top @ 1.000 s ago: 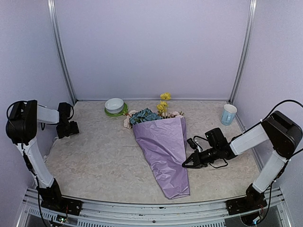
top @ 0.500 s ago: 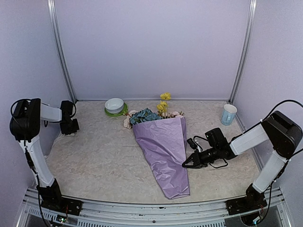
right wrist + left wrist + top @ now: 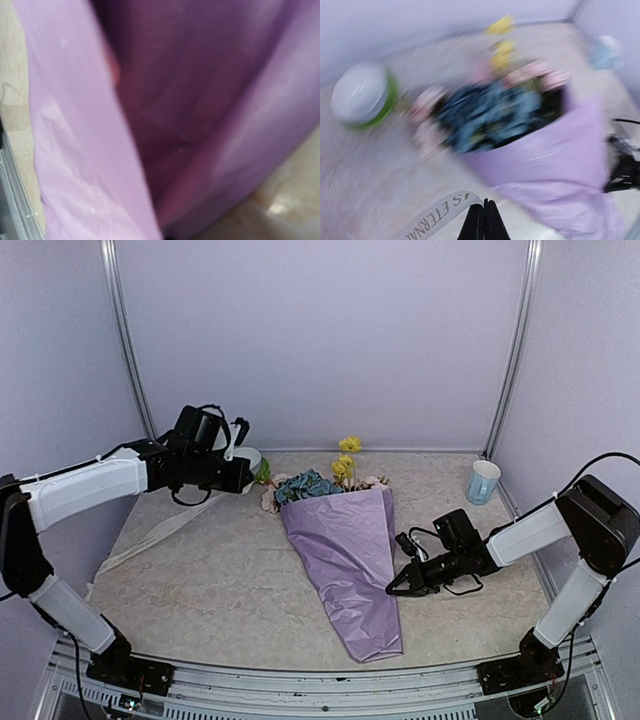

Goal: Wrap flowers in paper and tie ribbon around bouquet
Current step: Place the ribbon at the center of the board.

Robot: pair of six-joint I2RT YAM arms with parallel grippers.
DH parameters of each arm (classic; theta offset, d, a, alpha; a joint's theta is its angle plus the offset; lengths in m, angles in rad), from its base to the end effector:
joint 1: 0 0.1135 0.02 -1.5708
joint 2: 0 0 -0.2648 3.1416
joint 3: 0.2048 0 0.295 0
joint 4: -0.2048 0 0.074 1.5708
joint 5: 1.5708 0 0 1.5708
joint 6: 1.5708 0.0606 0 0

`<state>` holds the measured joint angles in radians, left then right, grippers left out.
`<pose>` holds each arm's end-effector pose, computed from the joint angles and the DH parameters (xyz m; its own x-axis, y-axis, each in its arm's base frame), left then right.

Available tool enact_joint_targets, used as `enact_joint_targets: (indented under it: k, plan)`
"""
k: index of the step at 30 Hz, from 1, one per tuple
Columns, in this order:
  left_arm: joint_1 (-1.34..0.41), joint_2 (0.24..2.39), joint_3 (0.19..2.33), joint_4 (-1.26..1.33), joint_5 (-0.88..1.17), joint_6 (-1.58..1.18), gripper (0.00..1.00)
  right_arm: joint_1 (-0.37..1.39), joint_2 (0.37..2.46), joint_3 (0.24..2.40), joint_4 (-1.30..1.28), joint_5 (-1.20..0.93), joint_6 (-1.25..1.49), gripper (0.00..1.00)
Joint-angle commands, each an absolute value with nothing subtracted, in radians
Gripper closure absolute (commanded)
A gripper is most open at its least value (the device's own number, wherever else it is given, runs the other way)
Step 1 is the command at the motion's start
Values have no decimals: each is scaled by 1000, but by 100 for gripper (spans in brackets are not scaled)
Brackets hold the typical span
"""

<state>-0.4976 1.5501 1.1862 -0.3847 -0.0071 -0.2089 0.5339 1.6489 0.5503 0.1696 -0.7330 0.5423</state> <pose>0.3556 -0.1927 0.2399 -0.6831 0.1351 -0.7177 0.3384 0.9294 -0.1472 0.2348 0.1859 0.0522 -0.9638 -0.1242 -0.2361 -0.2634 0.5838 0.7680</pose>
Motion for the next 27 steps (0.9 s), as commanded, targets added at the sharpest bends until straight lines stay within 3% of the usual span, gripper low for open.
enact_joint_targets:
  k: [1,7,14,19,22,27]
  plan:
    - [-733,1356,1398,-519,73,-111,100,541,1632,572,114,-710,521,100]
    - [-995,1192,1380,-471,218,37,100,541,1641,588,124,-723,532,100]
    - [-1023,1042,1346,-332,275,-46,100,541,1633,608,92,-709,521,100]
    - [-1113,1174,1519,-371,114,-55,100,541,1636,612,89,-699,522,100]
    - [-1128,1324,1627,-359,160,-63,100,541,1637,614,88,-698,526,100]
    - [-1191,1560,2039,-455,95,40,100,541,1641,618,77,-696,520,100]
